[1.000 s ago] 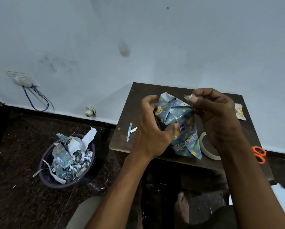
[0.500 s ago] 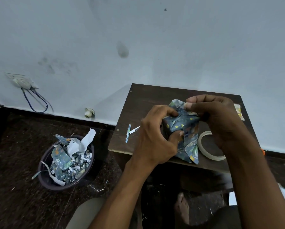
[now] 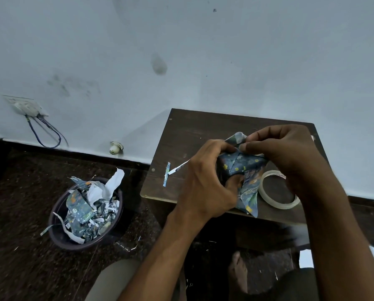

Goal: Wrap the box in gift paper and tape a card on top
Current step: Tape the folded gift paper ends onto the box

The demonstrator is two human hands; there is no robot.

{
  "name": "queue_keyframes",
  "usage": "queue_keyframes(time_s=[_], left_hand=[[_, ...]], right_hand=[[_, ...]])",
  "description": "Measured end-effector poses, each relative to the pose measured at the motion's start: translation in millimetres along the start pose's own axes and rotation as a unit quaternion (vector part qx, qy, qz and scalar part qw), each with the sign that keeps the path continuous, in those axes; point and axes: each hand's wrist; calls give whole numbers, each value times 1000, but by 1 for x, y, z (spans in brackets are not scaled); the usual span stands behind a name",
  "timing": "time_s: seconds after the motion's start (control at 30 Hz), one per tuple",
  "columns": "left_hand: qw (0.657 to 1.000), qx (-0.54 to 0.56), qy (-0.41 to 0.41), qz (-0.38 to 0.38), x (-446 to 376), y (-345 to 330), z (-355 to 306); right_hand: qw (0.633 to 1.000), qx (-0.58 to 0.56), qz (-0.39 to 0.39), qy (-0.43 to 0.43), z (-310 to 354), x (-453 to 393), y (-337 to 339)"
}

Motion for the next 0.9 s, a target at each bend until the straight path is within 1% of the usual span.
queue_keyframes(time_s=[0.2, 0.37, 0.47, 0.9], left_hand=[[1000, 21, 13, -2, 0, 1, -1], [999, 44, 24, -2, -2, 1, 1], [999, 47, 24, -5, -2, 0, 3], [1000, 28, 15, 0, -2, -1, 2]], right_hand=[[999, -44, 6, -25, 4, 1, 2], [999, -21, 23, -34, 4, 0, 4], [999, -2, 29, -25, 4, 0, 6], [997, 66, -35, 21, 3, 4, -4]])
Point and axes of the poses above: each hand's wrist, its own x-axis away from the middle knuckle, its own y-axis out of the back of the hand, z = x × y, and after that the axes turned 9 degrees about -x, right-handed
